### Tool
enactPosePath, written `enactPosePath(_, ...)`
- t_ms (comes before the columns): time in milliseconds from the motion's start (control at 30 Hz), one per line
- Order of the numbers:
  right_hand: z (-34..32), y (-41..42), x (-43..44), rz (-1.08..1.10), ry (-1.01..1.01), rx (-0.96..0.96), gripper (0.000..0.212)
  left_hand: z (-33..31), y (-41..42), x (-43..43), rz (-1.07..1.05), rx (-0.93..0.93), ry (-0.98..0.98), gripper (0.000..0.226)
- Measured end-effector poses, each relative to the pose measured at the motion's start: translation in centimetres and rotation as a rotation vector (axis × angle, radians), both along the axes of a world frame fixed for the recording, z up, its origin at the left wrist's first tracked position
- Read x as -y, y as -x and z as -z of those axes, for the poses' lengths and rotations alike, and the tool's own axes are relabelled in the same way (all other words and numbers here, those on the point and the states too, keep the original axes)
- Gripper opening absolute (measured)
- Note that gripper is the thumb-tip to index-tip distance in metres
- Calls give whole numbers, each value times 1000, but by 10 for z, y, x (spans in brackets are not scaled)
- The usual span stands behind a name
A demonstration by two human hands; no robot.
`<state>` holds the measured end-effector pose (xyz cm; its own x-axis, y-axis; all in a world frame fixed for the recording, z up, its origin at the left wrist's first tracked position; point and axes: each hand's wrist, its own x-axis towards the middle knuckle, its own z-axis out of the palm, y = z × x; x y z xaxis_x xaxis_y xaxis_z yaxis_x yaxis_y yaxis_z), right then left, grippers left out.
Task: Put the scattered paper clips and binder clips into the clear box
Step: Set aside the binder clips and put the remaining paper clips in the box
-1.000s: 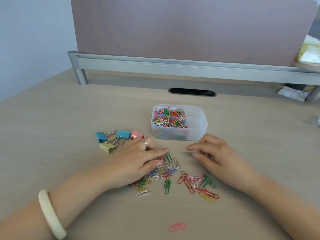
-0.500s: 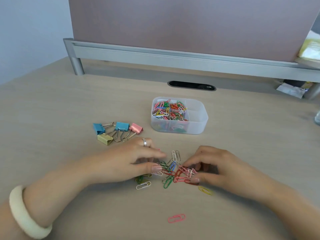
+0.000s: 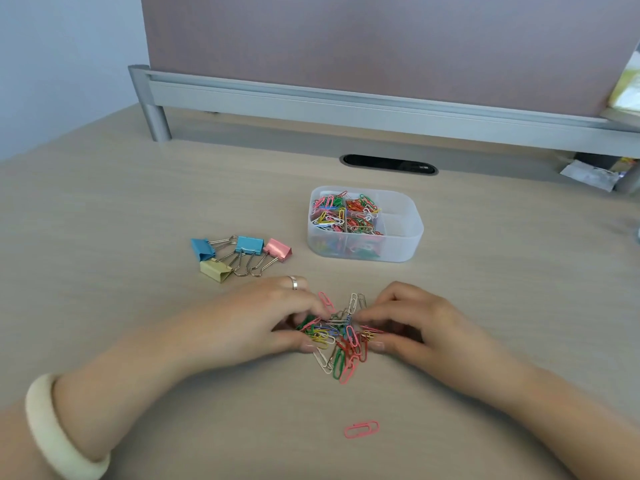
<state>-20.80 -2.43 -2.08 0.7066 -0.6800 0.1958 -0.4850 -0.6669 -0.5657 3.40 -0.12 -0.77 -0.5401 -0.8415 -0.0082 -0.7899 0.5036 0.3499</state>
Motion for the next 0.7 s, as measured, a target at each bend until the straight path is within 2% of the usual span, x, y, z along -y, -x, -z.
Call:
enactPosePath(67,-2,6,0,41,-21,32,39,-1,-2,-2,6,-9,-3,52)
enactPosePath(133,-6,15,-2,86,-55,-6,64,-5,-7,-4,-25,-42,-58,67)
enactPosePath(233,-10,15,-11,125,34,-275,103,-6,-9,-5,-71,9,-77,89)
enactPosePath(300,-7,4,-14,139,131,-377,110,-3,-4,-1,-72,78,-33,102)
enactPosePath(400,-5,-11,-8,131,172,-343,93,4,3,6,-92,80,2,100)
enactPosePath(533,-6,-17,7,25,122,-207,60,5,5,11,-79,-50,3,67)
enactPosePath(700,-3,-19,13,10,110,-120,37,7,7,10,-61,-109,49,39)
